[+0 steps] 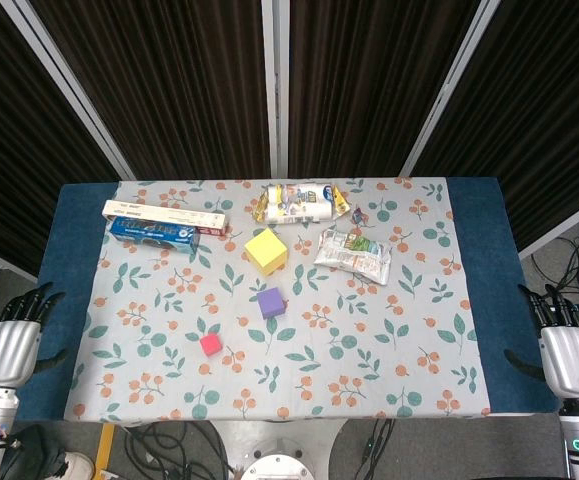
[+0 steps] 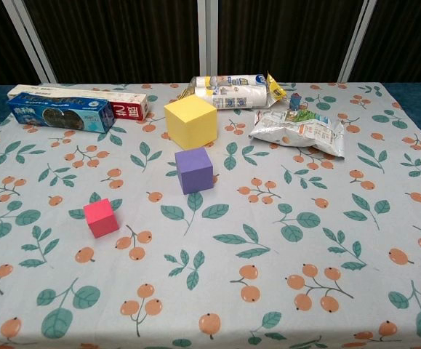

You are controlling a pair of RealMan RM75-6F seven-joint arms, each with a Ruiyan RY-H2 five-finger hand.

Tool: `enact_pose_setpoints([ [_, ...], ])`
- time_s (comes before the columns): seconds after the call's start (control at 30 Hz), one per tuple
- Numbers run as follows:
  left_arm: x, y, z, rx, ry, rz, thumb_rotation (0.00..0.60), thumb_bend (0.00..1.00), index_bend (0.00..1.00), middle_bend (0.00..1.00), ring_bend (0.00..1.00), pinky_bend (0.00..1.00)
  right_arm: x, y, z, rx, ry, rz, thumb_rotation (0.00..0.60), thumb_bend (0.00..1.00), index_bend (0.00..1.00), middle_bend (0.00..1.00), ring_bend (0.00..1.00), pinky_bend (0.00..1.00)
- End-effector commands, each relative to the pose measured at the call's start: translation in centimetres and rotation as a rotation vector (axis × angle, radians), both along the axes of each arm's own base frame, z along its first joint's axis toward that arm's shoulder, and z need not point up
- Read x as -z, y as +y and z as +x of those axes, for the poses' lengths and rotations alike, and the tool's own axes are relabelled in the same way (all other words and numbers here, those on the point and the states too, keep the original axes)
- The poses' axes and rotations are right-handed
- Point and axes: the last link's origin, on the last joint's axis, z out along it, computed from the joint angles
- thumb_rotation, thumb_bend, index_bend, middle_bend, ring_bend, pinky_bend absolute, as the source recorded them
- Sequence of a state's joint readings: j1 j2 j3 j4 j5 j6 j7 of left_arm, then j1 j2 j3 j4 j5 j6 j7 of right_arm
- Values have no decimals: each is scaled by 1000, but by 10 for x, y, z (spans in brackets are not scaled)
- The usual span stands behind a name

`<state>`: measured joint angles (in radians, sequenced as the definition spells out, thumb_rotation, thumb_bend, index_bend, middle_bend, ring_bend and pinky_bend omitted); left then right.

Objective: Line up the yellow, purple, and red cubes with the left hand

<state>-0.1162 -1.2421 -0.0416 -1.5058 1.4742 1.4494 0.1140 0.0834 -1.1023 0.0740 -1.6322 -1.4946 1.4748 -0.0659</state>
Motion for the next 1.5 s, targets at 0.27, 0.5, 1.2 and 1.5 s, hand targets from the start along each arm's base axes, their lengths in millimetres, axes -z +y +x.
enact_pose_setpoints([
  [0.27, 1, 2, 4, 5, -4, 6, 600, 64, 239, 198, 153, 189, 0, -1, -1, -1, -2, 1, 600, 52, 78, 181, 19, 137],
  [0.5, -1, 10, 9, 36, -3, 21, 600, 65, 239, 201, 153, 189, -4, -1, -3, -3, 4, -12, 600, 53, 78, 181, 19, 137],
  [1.2, 25, 153, 96, 250, -218, -185, 600, 79, 239, 201, 153, 217, -7, -7, 11, -68, 21, -1, 600, 54, 78, 181, 20, 137],
  [1.5, 58, 209, 152, 219, -361, -309, 600, 51, 239, 202, 153, 218, -8, -4, 13, -71, 29, 5, 600, 54, 78, 181, 20, 137],
])
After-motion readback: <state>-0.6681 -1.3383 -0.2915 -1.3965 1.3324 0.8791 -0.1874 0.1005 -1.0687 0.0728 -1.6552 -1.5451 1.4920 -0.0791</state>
